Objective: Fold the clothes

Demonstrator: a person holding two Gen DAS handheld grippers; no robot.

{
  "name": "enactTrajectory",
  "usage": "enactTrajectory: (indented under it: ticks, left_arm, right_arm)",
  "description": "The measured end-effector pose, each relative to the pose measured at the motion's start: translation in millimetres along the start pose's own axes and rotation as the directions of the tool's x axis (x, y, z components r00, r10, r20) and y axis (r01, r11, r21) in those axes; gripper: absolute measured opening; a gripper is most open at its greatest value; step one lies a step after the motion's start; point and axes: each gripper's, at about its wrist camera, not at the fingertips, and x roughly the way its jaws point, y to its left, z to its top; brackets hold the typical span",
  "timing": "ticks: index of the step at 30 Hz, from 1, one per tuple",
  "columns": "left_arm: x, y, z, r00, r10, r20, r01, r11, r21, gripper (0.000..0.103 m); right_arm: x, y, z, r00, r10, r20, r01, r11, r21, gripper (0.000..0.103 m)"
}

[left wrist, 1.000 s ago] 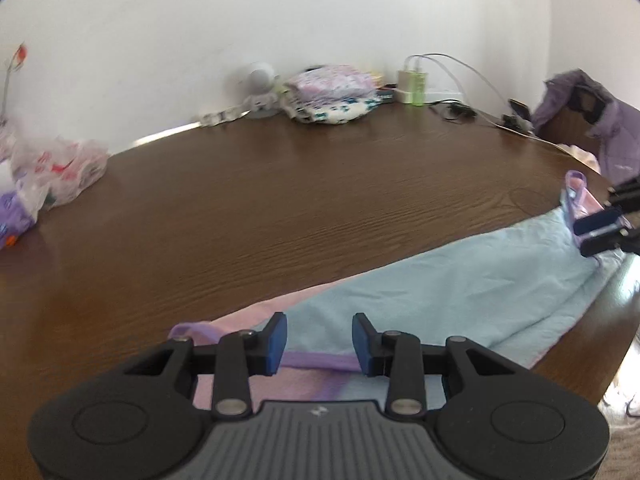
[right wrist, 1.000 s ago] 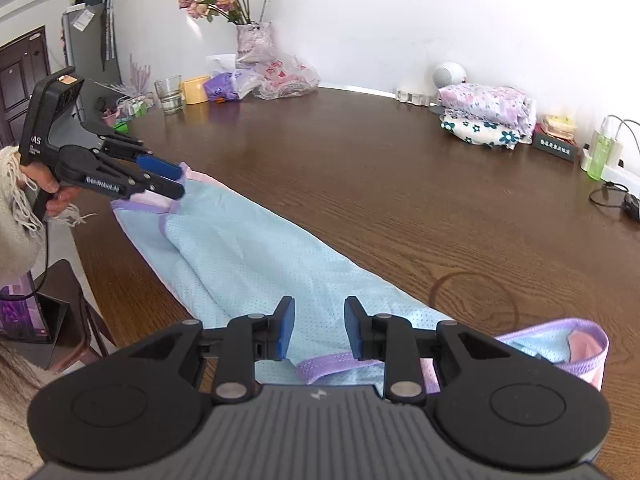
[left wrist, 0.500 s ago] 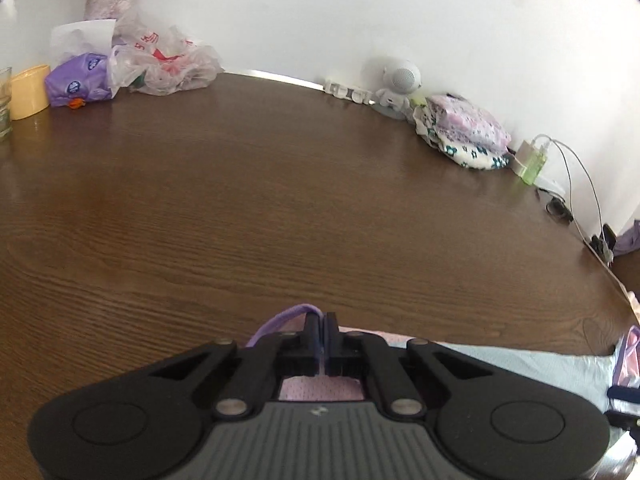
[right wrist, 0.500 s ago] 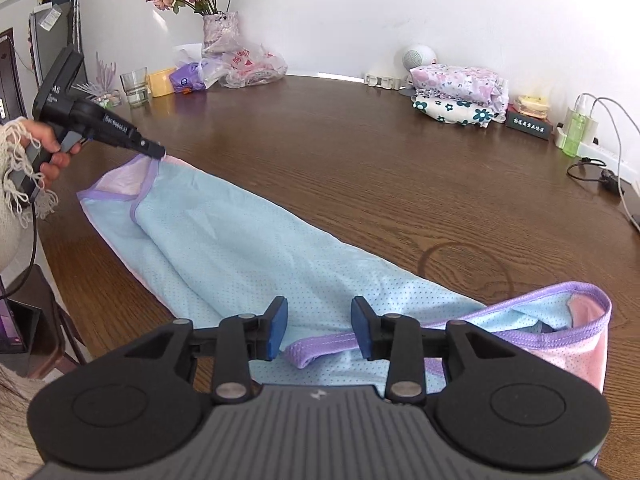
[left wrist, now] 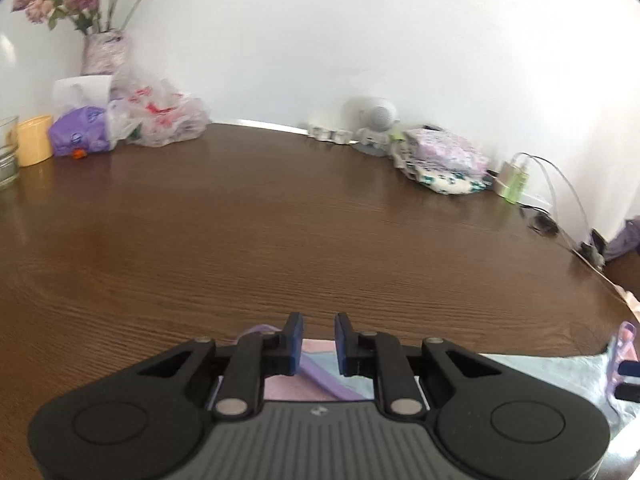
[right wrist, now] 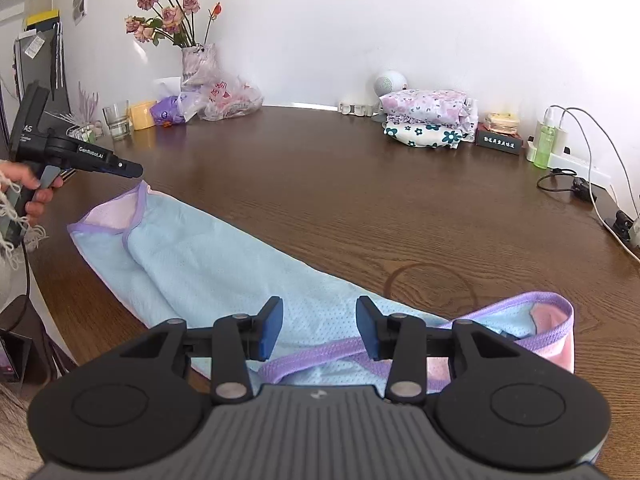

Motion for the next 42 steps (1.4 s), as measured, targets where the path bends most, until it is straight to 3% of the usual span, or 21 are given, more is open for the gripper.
enactTrajectory:
  ticks: [4, 8, 12, 15, 18, 21, 22, 23, 24, 25, 26, 31, 35, 42]
  left_arm:
    - [-2.2, -47.8, -8.9, 0.994, -0.112, -0.017, 0.113, 0.986, 0.120, 0.017]
    - [1.5, -96.1, -20.6, 0.977, -0.206, -0.051, 0.212, 0.944, 0.252, 0.026]
    - [16.5, -140.5, -31.1, 0.960, -0.267, -0.084, 0.279, 0.888, 0.365, 0.027]
    - [31.0, -169.7, -34.3, 0.945, -0.304, -0.123, 0.328, 0.848, 0.417, 0.025]
    - [44.9, -193.2, -36.6, 0.936, -0.314, -0.160, 0.352, 0.824, 0.444, 0.025]
    - [57.5, -208.0, -37.2, 0.929, -0.315, -0.193, 0.369, 0.812, 0.453, 0.024]
    - [62.1, -211.3, -37.2, 0.927, -0.314, -0.205, 0.375, 0.809, 0.452, 0.024]
    - [67.0, -214.0, -37.1, 0.924, -0.313, -0.218, 0.380, 0.808, 0.450, 0.024]
    - [70.8, -215.7, -37.6, 0.920, -0.315, -0.234, 0.389, 0.807, 0.444, 0.023]
    - [74.0, -217.0, -38.6, 0.915, -0.317, -0.250, 0.399, 0.806, 0.437, 0.017]
    - [76.7, -216.9, -40.0, 0.913, -0.315, -0.258, 0.401, 0.809, 0.429, 0.016]
    - [80.8, -210.6, -42.5, 0.912, -0.320, -0.258, 0.401, 0.831, 0.386, 0.016]
    - [79.4, -208.8, -44.4, 0.916, -0.320, -0.242, 0.392, 0.841, 0.373, 0.017]
    - [76.5, -208.4, -48.1, 0.925, -0.315, -0.212, 0.374, 0.853, 0.363, 0.017]
  right_arm:
    - [11.8, 5.5, 0.7, 1.000, 0.020, -0.024, -0.020, 1.000, -0.015, 0.041]
    - [-5.8, -11.1, 3.1, 1.000, -0.003, 0.015, 0.002, 1.000, 0.030, 0.041]
    - [-34.4, -61.1, 15.7, 0.984, -0.177, 0.017, 0.176, 0.983, 0.048, 0.041]
    - [-35.5, -101.3, 22.8, 0.965, -0.246, -0.095, 0.241, 0.969, -0.060, 0.041]
    - [-24.3, -126.1, 30.6, 0.950, -0.242, -0.196, 0.210, 0.963, -0.168, 0.040]
    - [-7.7, -139.1, 41.6, 0.958, -0.141, -0.248, 0.105, 0.983, -0.151, 0.040]
    - [0.3, -140.6, 44.6, 0.956, -0.116, -0.271, 0.077, 0.985, -0.152, 0.039]
    - [9.5, -141.6, 47.6, 0.950, -0.097, -0.298, 0.051, 0.986, -0.157, 0.032]
    - [16.9, -141.4, 49.7, 0.943, -0.086, -0.322, 0.034, 0.986, -0.163, 0.025]
    - [21.9, -140.3, 50.7, 0.937, -0.086, -0.339, 0.030, 0.986, -0.167, 0.005]
    - [23.0, -138.4, 51.1, 0.935, -0.093, -0.342, 0.034, 0.984, -0.175, 0.002]
    - [-17.8, -117.1, 37.7, 0.968, -0.168, -0.188, 0.130, 0.971, -0.199, 0.002]
    - [-51.6, -84.6, 1.8, 0.961, -0.271, -0.061, 0.246, 0.934, -0.259, 0.002]
    - [-60.5, -72.7, -44.9, 0.953, -0.289, -0.089, 0.274, 0.950, -0.151, 0.002]
